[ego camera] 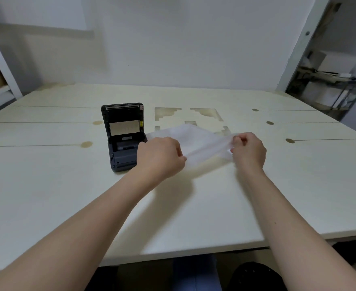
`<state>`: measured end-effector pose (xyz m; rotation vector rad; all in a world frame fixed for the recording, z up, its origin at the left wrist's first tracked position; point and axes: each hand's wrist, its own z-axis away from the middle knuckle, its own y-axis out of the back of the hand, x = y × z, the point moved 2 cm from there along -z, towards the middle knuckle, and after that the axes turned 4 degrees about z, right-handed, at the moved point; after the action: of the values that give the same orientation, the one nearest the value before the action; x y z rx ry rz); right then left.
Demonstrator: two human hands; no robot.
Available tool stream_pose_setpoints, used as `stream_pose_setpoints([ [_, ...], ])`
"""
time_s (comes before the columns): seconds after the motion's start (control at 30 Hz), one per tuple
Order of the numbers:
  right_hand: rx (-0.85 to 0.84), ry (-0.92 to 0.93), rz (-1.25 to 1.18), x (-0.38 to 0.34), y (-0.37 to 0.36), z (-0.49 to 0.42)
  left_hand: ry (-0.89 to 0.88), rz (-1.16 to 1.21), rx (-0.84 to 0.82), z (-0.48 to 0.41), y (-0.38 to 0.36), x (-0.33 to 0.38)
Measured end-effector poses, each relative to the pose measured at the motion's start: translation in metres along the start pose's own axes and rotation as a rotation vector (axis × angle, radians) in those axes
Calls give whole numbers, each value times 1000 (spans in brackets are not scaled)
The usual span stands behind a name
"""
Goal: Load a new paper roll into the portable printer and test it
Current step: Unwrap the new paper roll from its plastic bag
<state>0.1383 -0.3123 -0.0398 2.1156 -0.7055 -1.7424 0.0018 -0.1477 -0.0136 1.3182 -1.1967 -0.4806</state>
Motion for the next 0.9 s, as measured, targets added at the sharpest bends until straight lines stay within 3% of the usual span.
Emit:
stream_pose_setpoints([
  [0.13, 54, -85, 29, 6, 8, -5, 26, -112, -50, -4, 8, 3],
  [0.23, 3, -80, 12, 10, 8, -5, 16, -181, -106, -8, 8, 2],
  [0.4, -119, -54, -100, 8, -1, 0, -41, 105, -151, -7, -9, 22],
  [0.47, -20, 30, -67, 6, 4, 4, -9, 206, -119, -6, -15, 24],
  [0.57, 147, 415, -113, -10, 19, 20, 72, 388, -116, -9, -20, 18],
  [0.63, -17, 580, -126, -21, 21, 30, 163, 615, -132, -12, -21, 14],
  [0.7, -191, 655, 30, -25, 17, 36, 255, 842, -174, -13, -20, 15],
  [0.77, -244, 693, 210, -22, 13, 39, 333, 999, -178, -14, -17, 18],
  [0.9, -438, 620, 434, -22, 9, 44, 331, 1016, 171, -22, -14, 19],
])
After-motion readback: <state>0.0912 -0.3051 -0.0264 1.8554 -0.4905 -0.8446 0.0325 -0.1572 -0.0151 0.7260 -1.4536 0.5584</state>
